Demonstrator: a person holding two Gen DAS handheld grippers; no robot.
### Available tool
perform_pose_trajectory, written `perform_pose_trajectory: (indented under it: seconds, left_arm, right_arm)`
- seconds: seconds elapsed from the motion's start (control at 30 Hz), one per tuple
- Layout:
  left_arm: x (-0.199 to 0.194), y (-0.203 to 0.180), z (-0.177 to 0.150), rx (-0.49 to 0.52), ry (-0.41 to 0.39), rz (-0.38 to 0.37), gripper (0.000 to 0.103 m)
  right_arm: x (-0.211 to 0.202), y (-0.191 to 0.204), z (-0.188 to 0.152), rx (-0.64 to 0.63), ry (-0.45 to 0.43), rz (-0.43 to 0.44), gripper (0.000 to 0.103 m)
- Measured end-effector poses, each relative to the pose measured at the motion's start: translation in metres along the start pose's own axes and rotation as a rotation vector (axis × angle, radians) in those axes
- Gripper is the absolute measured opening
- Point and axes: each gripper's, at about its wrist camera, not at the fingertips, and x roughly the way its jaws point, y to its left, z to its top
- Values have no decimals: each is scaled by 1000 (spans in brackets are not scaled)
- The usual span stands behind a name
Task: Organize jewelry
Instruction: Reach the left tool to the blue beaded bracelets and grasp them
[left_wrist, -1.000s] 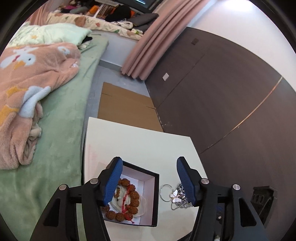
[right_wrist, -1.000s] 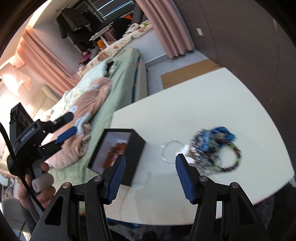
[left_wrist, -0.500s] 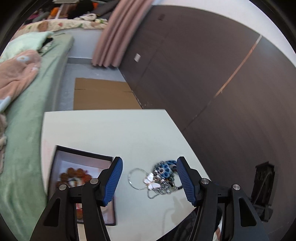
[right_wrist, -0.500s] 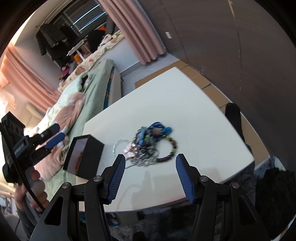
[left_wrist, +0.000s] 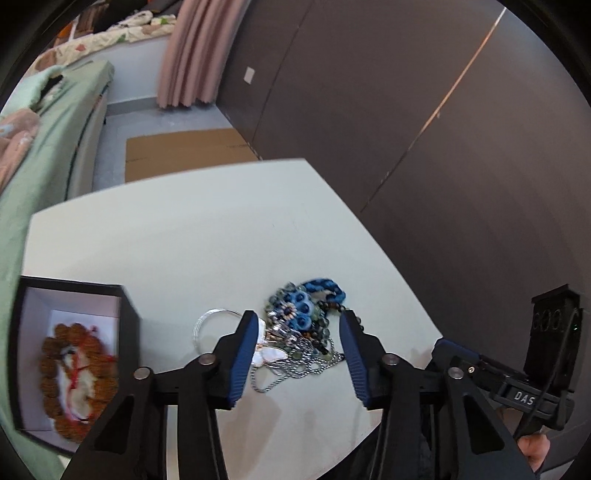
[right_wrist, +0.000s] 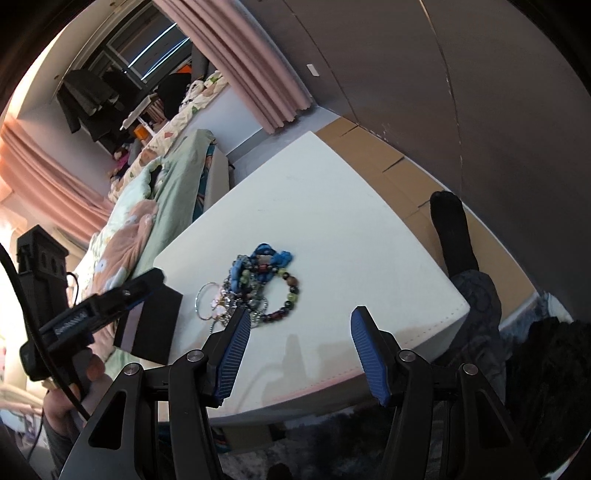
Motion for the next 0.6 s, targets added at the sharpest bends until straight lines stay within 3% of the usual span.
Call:
perform_pose_trajectory:
  seconds: [0.4,0.6]
  left_arm:
    - [50,-16,-5,49,54,57,36]
    - [58,-19,-6,68,39,96,35]
  right_arm:
    - [11,-27,0,43,16,40,57]
    - [11,-36,1,58,17,51,57]
